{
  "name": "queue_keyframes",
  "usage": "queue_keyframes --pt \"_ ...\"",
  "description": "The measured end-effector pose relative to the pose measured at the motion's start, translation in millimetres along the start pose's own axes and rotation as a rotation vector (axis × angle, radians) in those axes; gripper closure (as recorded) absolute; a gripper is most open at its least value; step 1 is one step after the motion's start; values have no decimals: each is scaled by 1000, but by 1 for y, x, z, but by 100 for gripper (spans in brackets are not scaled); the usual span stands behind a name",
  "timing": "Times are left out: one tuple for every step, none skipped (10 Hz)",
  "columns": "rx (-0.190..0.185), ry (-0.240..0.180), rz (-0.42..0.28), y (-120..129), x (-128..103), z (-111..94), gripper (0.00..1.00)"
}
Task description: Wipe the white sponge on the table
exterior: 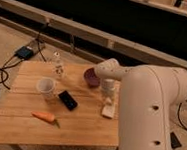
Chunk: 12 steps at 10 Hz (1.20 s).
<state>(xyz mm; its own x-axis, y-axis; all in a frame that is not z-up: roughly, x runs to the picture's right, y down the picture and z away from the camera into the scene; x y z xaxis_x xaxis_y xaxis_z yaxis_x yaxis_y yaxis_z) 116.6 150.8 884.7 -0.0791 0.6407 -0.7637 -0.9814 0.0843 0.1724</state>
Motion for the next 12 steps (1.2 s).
queue_keyframes --pt "-5 0 -8 5 -4 1 100" --pt "-11 -3 -30 16 -10 1 100" --pt "-14 -5 -48 24 -14 1 100" --pt "-17 -6 -64 31 -16 0 100" --pt "-24 -8 -87 42 -18 -2 100" --pt "-31 -9 -112 54 -19 -4 100" --pt "-35 -10 -133 63 -19 -6 100" --pt "-42 -12 -166 78 -17 -11 100" --pt "-46 -14 -189 88 -15 -15 100" --pt "-50 -16 -211 98 -13 -18 100" --pt "-52 -14 -237 109 -7 -22 100" --pt "-47 -2 -262 118 2 -23 100"
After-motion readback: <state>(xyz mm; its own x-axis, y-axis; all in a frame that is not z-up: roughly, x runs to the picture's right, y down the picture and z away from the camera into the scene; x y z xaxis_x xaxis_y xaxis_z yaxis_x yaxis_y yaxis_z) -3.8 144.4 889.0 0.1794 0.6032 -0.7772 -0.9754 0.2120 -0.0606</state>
